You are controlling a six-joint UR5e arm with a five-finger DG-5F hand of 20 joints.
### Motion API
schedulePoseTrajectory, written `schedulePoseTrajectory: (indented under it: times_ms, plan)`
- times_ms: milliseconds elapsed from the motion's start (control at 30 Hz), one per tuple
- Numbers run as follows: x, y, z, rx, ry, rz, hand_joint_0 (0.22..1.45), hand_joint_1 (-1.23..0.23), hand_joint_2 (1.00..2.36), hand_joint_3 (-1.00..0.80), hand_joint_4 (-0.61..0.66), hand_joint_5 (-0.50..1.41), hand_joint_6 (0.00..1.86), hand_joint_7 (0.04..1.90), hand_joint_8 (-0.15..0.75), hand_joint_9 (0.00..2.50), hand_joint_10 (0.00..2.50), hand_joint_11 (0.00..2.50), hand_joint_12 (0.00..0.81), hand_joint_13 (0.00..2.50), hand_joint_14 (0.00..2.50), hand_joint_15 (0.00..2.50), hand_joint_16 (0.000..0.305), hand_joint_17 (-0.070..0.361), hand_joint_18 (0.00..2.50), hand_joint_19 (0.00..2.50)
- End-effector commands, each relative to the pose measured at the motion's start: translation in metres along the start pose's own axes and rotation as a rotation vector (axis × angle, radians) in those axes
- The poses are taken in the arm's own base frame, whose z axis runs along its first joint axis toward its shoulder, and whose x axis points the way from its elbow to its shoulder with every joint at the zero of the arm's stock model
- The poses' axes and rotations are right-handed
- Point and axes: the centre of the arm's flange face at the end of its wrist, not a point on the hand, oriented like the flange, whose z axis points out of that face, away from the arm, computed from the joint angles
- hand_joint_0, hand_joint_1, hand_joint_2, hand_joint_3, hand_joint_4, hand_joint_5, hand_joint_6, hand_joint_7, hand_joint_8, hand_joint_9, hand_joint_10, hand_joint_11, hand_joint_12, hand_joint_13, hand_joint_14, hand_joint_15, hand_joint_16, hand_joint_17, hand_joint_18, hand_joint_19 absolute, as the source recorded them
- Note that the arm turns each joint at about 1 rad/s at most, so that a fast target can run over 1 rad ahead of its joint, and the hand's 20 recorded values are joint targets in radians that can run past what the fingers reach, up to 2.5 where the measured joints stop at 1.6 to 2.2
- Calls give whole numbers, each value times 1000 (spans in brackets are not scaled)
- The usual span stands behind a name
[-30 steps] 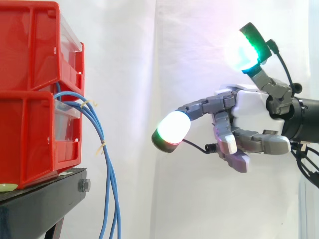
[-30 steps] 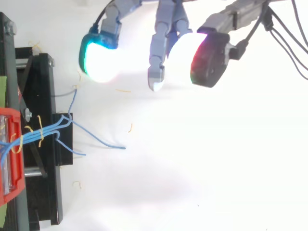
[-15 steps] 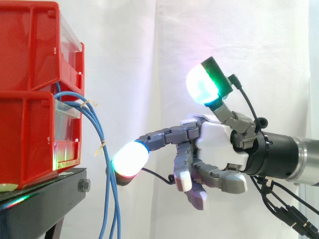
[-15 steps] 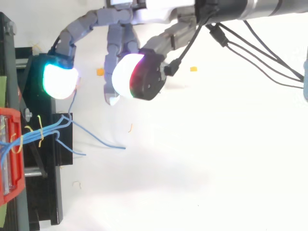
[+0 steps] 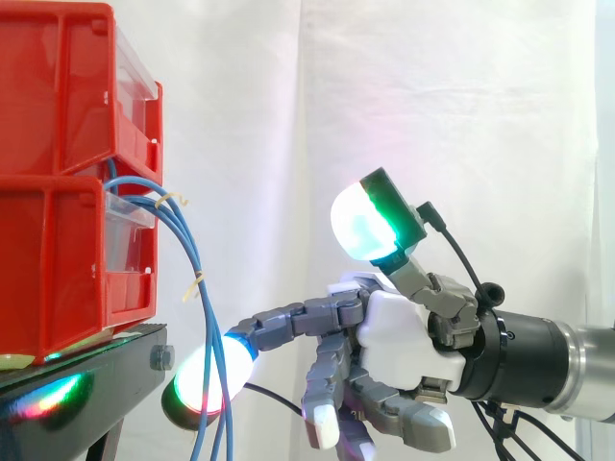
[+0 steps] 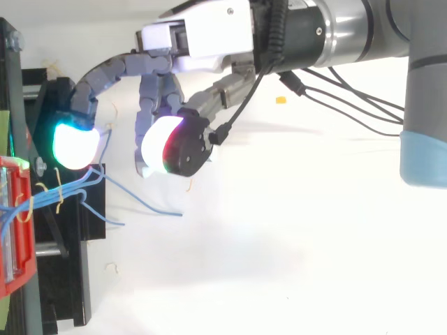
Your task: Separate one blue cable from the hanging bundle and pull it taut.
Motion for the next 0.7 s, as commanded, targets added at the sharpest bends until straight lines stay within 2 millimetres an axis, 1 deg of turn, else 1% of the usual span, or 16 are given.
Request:
schedulePoseTrajectory:
  times_ms: [0,333,467,567,667]
  plan:
    - [8,1,3,6,-3,16,285,-419,1000,-500,243,-205,502,710,371,1205,10,243,431,1691,11,264,90,203,2500,119]
    - [19,4,10,8,-20,58,289,-426,1000,-500,231,-183,502,719,364,1211,11,247,425,1660,10,260,89,201,2500,127]
    - [27,9,18,-2,-25,81,291,-432,1000,-500,229,-176,502,739,365,1204,10,250,419,1637,10,255,89,200,2500,125]
    - [33,9,19,4,-21,92,293,-433,1000,-500,227,-171,503,753,354,1195,10,257,414,1618,11,263,89,200,2500,121]
    - [33,9,20,1,-22,94,296,-438,1000,-500,231,-159,503,780,353,1193,11,264,415,1613,11,266,89,200,2500,128]
